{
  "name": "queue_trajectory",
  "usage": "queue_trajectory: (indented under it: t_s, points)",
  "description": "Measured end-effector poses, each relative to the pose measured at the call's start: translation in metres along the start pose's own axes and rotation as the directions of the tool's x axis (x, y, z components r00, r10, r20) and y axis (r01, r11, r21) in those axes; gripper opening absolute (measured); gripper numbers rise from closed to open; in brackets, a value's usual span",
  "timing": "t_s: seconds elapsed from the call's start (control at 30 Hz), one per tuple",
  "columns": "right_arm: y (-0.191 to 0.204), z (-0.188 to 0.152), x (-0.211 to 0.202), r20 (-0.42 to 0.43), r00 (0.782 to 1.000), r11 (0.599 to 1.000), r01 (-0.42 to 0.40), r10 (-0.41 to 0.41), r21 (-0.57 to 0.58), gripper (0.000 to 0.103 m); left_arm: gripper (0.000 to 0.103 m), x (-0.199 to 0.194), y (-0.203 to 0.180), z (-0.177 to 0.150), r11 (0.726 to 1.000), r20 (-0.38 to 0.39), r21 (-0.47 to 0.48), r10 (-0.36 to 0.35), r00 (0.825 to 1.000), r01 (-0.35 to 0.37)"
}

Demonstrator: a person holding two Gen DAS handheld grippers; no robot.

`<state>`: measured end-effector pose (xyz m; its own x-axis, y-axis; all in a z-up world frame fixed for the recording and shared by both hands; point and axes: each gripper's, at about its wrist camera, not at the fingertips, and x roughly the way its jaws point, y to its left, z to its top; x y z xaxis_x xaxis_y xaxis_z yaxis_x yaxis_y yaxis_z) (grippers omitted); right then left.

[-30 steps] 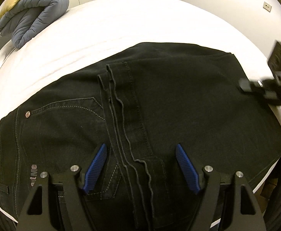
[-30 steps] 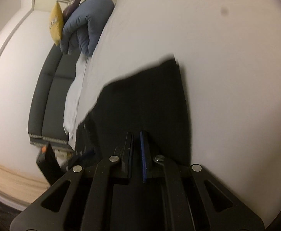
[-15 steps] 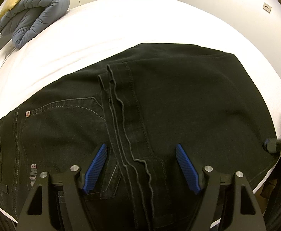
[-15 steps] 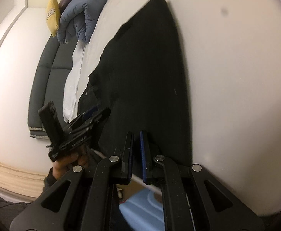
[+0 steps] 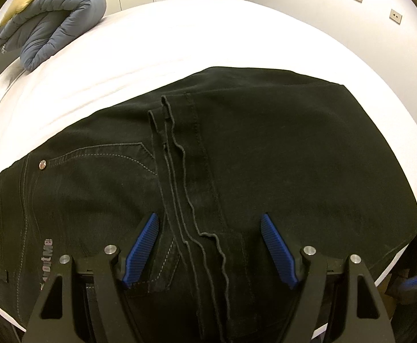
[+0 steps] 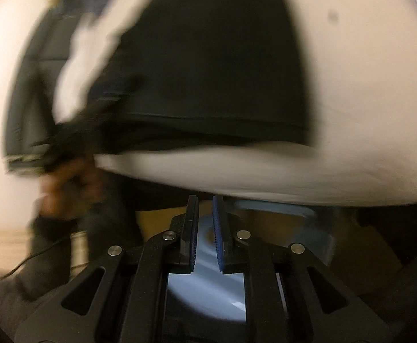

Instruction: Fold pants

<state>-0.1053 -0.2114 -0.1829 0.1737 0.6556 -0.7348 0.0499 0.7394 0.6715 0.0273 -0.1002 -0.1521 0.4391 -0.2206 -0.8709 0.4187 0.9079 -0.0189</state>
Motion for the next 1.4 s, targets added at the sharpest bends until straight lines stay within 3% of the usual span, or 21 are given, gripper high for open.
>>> queue_trajectory:
  t_s: [0.13,0.23,0.33,0.4,0.47,0.53,0.6,0.63,0.67,0.73,0.87,0.93,1.07,1.1,1.13,1.17,1.23,1.27,1.33,1.37,1.4]
  points:
    - [0.044,0.031,-0.036,0.113,0.987,0.981,-0.090,0.110,-0.170,0.011,0.077,-0.003,0.002,-0.001,1.000,0.005,-0.007,-0.006,1.000,0.006]
    - [0.030,0.080,-0.039,0.170,0.971,0.982,-0.153,0.169,-0.107,0.011,0.077,-0.009,0.004,-0.006,1.000,-0.001,-0.009,-0.002,1.000,0.002]
    - [0.015,0.122,-0.017,0.161,0.967,0.980,-0.196,0.197,-0.027,0.011,0.077,-0.016,0.007,-0.013,1.000,-0.003,-0.005,0.003,1.000,-0.003]
    - [0.025,0.136,0.001,0.129,0.967,0.975,-0.213,0.219,-0.064,0.011,0.078,-0.019,0.010,-0.019,1.000,0.003,-0.010,0.001,1.000,0.000]
    - [0.033,0.146,0.025,0.096,0.944,0.947,-0.309,0.316,-0.083,0.011,0.080,-0.018,0.013,-0.022,1.000,0.009,-0.012,-0.003,1.000,0.003]
    - [0.031,0.158,0.046,0.087,0.935,0.938,-0.341,0.345,-0.060,0.011,0.081,-0.015,0.015,-0.020,1.000,0.003,-0.007,-0.002,1.000,0.002]
    - [0.025,0.172,0.074,0.085,0.944,0.947,-0.320,0.319,-0.010,0.011,0.081,-0.013,0.017,-0.018,1.000,0.000,-0.003,-0.005,1.000,0.005]
    - [0.017,0.179,0.085,0.087,0.956,0.959,-0.284,0.281,0.019,0.001,0.081,-0.012,0.019,-0.018,1.000,0.000,-0.006,-0.010,1.000,0.010]
    - [0.010,0.183,0.093,0.088,0.958,0.959,-0.279,0.275,0.047,0.000,0.081,-0.014,0.019,-0.021,1.000,0.003,-0.011,-0.015,1.000,0.015]
    - [-0.004,0.191,0.091,0.147,0.931,0.932,-0.350,0.334,0.098,0.000,0.081,-0.014,0.022,-0.022,1.000,0.008,-0.017,-0.022,1.000,0.023]
    - [-0.026,0.195,0.061,0.279,0.926,0.945,-0.299,0.255,0.130,0.000,0.082,-0.013,0.025,-0.024,1.000,0.014,-0.012,-0.020,1.000,0.020]
    - [-0.049,0.189,0.036,0.372,0.905,0.940,-0.290,0.208,0.179,0.000,0.082,-0.011,0.029,-0.024,1.000,0.014,-0.015,-0.024,1.000,0.024]
    - [-0.084,0.159,-0.024,0.549,0.835,0.919,-0.182,-0.045,0.351,0.000,0.082,-0.009,0.030,-0.026,1.000,0.019,-0.015,-0.021,1.000,0.022]
    - [-0.085,0.151,-0.032,0.567,0.821,0.914,-0.185,-0.058,0.361,0.009,0.082,-0.009,0.030,-0.026,1.000,0.019,-0.016,-0.021,1.000,0.021]
    - [-0.075,0.143,-0.038,0.578,0.814,0.921,-0.180,-0.057,0.345,0.009,0.082,-0.008,0.030,-0.026,1.000,0.021,-0.018,-0.020,1.000,0.020]
    - [-0.063,0.137,-0.038,0.578,0.816,0.933,-0.197,-0.016,0.303,0.009,0.083,-0.008,0.028,-0.027,1.000,0.022,-0.018,-0.018,1.000,0.018]
    - [-0.026,0.127,-0.016,0.506,0.846,0.940,-0.290,0.165,0.178,0.009,0.083,-0.008,0.026,-0.028,1.000,0.022,-0.014,-0.014,1.000,0.014]
    - [-0.010,0.122,-0.004,0.466,0.860,0.943,-0.302,0.207,0.138,0.009,0.083,-0.009,0.025,-0.028,1.000,0.019,-0.013,-0.017,1.000,0.017]
    - [0.016,0.110,0.031,0.375,0.893,0.949,-0.303,0.251,0.086,0.009,0.083,-0.009,0.026,-0.027,1.000,0.012,-0.013,-0.028,1.000,0.028]
    - [0.017,0.106,0.049,0.333,0.905,0.944,-0.314,0.265,0.100,0.009,0.083,-0.010,0.025,-0.026,1.000,0.009,-0.008,-0.029,1.000,0.029]
    - [0.010,0.099,0.074,0.269,0.931,0.941,-0.296,0.246,0.166,0.002,0.083,-0.011,0.025,-0.025,1.000,0.005,-0.005,-0.030,1.000,0.030]
